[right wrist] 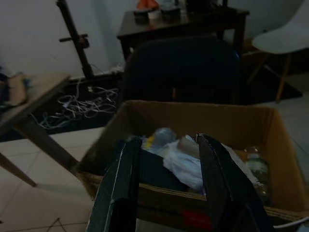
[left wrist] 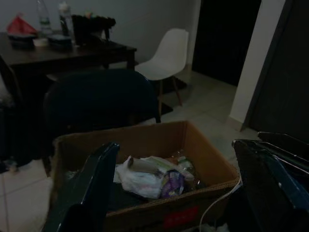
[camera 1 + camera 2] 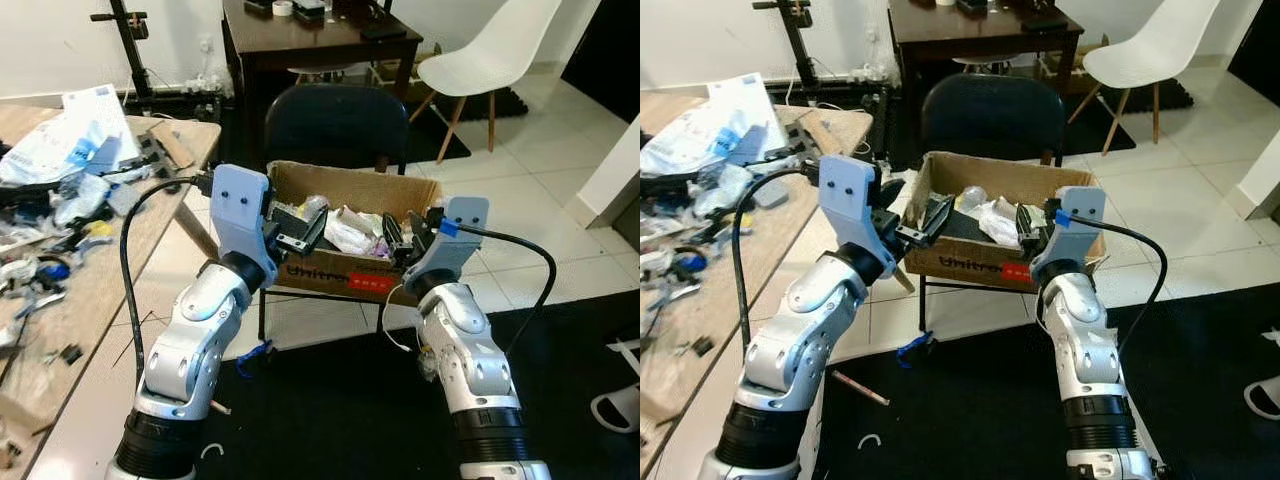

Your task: Picking trash to rubbish bin

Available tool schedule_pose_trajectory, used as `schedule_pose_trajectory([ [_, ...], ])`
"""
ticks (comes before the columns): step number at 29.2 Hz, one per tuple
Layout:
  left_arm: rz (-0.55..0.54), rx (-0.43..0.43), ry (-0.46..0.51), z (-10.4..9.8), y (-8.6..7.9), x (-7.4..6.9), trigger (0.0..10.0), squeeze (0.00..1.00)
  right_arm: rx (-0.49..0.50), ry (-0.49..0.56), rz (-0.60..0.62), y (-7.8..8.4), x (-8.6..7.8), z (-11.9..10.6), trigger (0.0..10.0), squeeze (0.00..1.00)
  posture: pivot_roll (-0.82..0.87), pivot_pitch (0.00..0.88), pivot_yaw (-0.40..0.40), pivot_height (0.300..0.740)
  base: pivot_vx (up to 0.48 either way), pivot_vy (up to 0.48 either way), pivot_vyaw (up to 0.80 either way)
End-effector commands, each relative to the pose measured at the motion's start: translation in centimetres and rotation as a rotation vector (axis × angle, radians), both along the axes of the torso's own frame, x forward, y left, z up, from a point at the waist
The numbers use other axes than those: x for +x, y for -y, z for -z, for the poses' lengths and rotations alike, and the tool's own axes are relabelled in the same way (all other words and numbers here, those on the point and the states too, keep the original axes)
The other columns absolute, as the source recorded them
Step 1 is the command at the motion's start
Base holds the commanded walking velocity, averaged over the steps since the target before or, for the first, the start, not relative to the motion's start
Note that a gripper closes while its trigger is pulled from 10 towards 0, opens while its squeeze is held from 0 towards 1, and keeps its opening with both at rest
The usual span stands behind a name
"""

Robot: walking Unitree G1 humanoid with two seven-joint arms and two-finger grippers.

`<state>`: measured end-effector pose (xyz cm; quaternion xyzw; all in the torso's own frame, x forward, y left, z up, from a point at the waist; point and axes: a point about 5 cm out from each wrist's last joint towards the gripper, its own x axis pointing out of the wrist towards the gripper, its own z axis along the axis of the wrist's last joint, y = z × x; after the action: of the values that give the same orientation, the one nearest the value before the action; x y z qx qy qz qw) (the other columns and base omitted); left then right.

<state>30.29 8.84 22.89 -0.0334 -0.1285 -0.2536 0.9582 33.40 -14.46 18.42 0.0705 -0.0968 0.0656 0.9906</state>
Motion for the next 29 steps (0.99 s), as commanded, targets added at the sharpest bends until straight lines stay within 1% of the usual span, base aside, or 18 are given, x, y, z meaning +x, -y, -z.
schedule_pose_trajectory([
  [1,0.016,-0.014,0.019,-0.25,0.24,-0.12,10.0,0.00,0.005,-0.011,0.002,0.06,-0.12,0.17,10.0,0.00,0.03,0.137,0.018,0.740,0.000,0.000,0.00],
  [4,0.006,-0.010,0.021,-0.20,0.22,-0.09,10.0,0.00,-0.060,-0.009,-0.013,-0.23,-0.08,0.09,10.0,0.00,0.03,0.139,0.016,0.740,0.000,0.000,0.00],
  [6,-0.002,-0.011,0.021,-0.19,0.17,-0.07,10.0,0.00,-0.078,-0.010,-0.018,-0.36,-0.08,0.11,10.0,0.00,0.03,0.139,0.016,0.740,0.000,0.000,0.00],
  [13,-0.035,-0.022,0.011,-0.12,-0.27,0.20,10.0,0.00,-0.104,-0.017,-0.033,-0.78,-0.05,0.27,10.0,0.00,0.03,0.138,0.013,0.740,0.000,0.000,0.80],
  [29,-0.022,-0.029,0.004,-0.10,-0.01,0.17,10.0,0.00,-0.112,-0.023,-0.036,-0.78,-0.05,0.32,10.0,0.00,0.03,0.137,0.013,0.740,0.000,0.000,0.80],
])
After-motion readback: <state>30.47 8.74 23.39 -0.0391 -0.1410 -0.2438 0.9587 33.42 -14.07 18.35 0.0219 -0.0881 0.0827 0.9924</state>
